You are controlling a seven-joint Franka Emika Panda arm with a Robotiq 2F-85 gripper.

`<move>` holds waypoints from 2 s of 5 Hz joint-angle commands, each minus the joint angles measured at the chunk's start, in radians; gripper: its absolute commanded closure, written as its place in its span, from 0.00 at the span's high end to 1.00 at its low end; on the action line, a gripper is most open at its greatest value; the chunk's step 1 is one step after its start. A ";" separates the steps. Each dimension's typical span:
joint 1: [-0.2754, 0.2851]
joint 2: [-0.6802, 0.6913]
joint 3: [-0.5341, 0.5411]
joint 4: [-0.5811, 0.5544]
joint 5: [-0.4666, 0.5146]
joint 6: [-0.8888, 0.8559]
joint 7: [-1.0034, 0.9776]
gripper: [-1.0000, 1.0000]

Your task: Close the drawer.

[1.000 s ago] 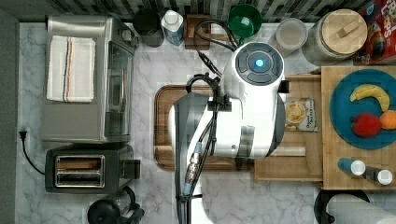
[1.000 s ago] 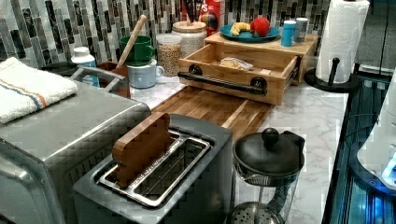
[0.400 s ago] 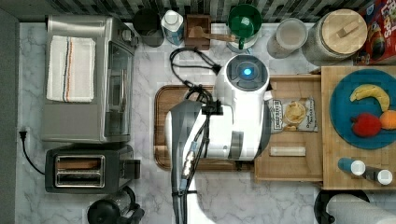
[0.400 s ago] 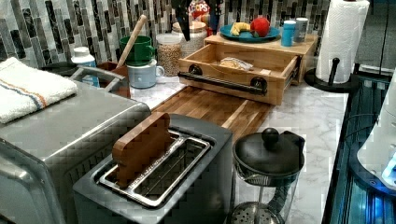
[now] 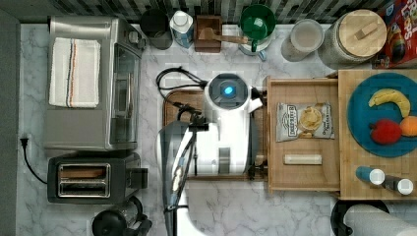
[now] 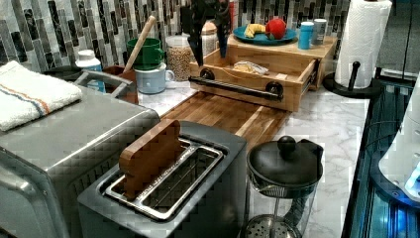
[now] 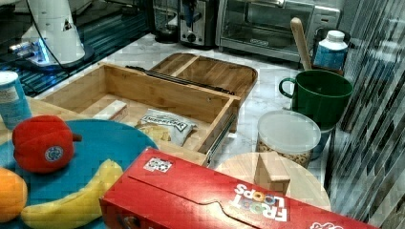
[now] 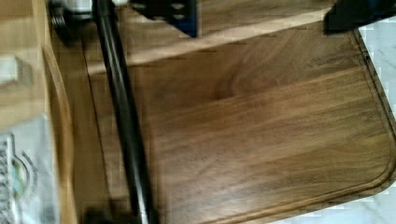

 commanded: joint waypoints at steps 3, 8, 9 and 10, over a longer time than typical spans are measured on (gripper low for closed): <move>0.006 0.040 0.014 -0.199 -0.143 0.311 -0.200 0.00; -0.108 0.114 0.007 -0.183 -0.135 0.356 -0.369 0.00; -0.118 0.123 -0.031 -0.177 -0.150 0.390 -0.423 0.00; -0.160 0.129 -0.041 -0.153 -0.137 0.394 -0.484 0.00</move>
